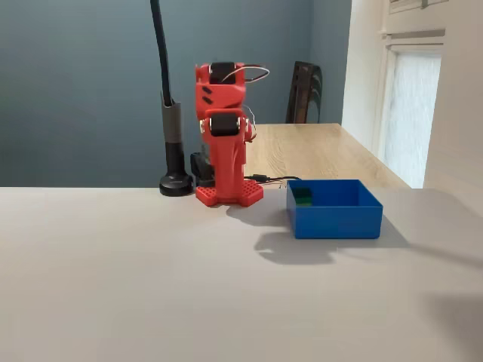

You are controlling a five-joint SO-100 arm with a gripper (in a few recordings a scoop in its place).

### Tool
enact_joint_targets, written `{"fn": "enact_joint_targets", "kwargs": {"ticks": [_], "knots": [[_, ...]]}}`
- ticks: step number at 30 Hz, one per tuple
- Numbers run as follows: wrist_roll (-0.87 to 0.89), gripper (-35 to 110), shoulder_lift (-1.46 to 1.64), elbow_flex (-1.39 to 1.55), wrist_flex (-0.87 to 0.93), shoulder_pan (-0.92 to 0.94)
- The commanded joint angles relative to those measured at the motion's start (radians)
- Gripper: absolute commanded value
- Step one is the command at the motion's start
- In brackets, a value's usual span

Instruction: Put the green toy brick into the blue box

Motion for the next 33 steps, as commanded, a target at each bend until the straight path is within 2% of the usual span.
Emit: {"fn": "enact_joint_targets", "kwargs": {"ticks": [1, 22, 33], "knots": [[0.009, 0, 0.04, 0.035, -0.015, 0.025], [-0.078, 0, 0.187, 0.341, -0.091, 0.061], [-0.086, 0, 0.187, 0.341, -0.095, 0.06]]}}
